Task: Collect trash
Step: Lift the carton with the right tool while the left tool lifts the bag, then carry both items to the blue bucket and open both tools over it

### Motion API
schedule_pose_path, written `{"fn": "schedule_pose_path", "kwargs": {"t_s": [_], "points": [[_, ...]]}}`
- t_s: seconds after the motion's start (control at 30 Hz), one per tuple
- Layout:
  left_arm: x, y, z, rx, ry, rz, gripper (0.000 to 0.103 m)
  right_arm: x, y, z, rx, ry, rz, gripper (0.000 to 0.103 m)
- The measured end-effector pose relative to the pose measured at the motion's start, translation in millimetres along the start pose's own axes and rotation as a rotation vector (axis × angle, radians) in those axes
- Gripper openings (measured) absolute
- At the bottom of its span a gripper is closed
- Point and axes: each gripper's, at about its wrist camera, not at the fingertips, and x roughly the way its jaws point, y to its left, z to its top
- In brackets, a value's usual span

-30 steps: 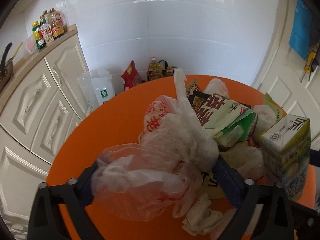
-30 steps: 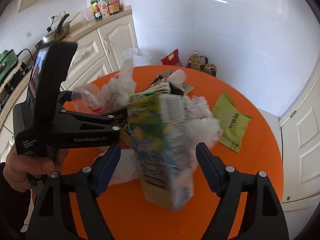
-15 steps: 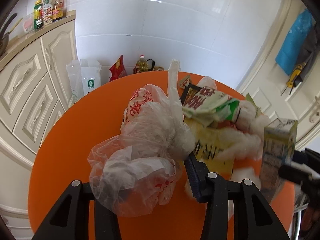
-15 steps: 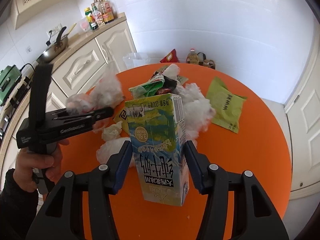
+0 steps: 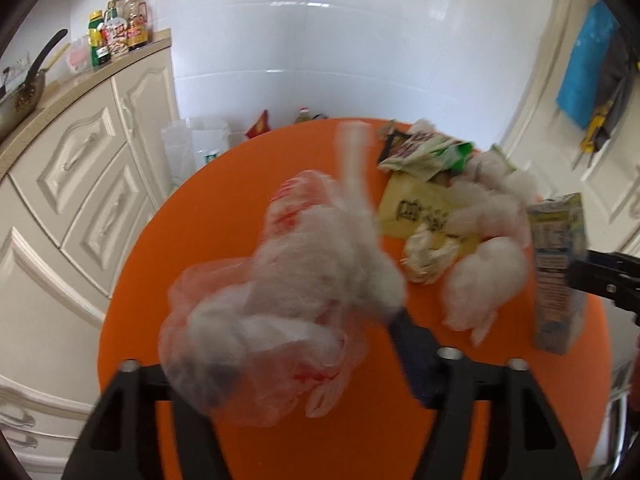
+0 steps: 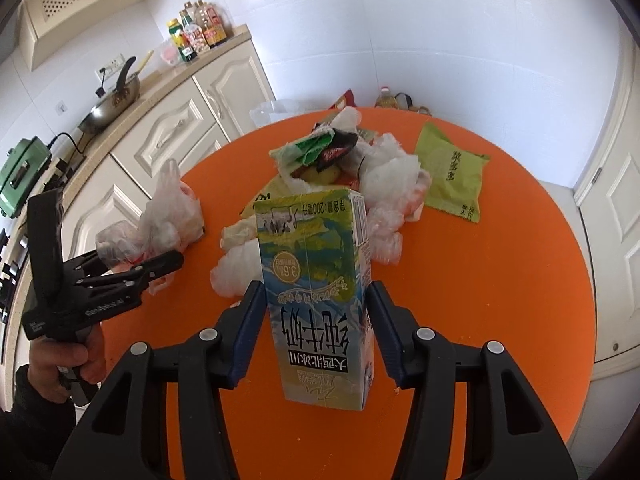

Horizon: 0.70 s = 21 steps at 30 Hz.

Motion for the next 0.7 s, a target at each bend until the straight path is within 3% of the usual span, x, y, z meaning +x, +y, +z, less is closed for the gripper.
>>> {"fn": "schedule_pose_path", "kwargs": {"t_s": [0.1,0.17,0.2,0.3,0.47,0.7], "points": [[2,-2,11,-0.013,-0.029,0.016,0.084,8,5,1,-0.019,0.022,-0.038,0.053],[1,-2,17,-0.023,-0.046,0.016,0.084,16,4,3,-0.013,0.034,-0.060,0.054],[5,-4,19,-0.029,-0.041,0.012,0.079,21,4,3,-0.010,0.044,-0.064,0.054],[8,-6,17,-0.057,-0.028,-0.043,0.053,36,3,-2,-0.010,0.080,-0.077,0.055],[-16,23,13,-0.118,-0.050,-0.130,0.047,27,-1,-12,0.034,0.040,-0.009,0.051],[-84,50,-17,-0.069,-0.179,-0.221,0.047,-2,-10,-15,0.062,-0.025,0.011,0.051]]}}
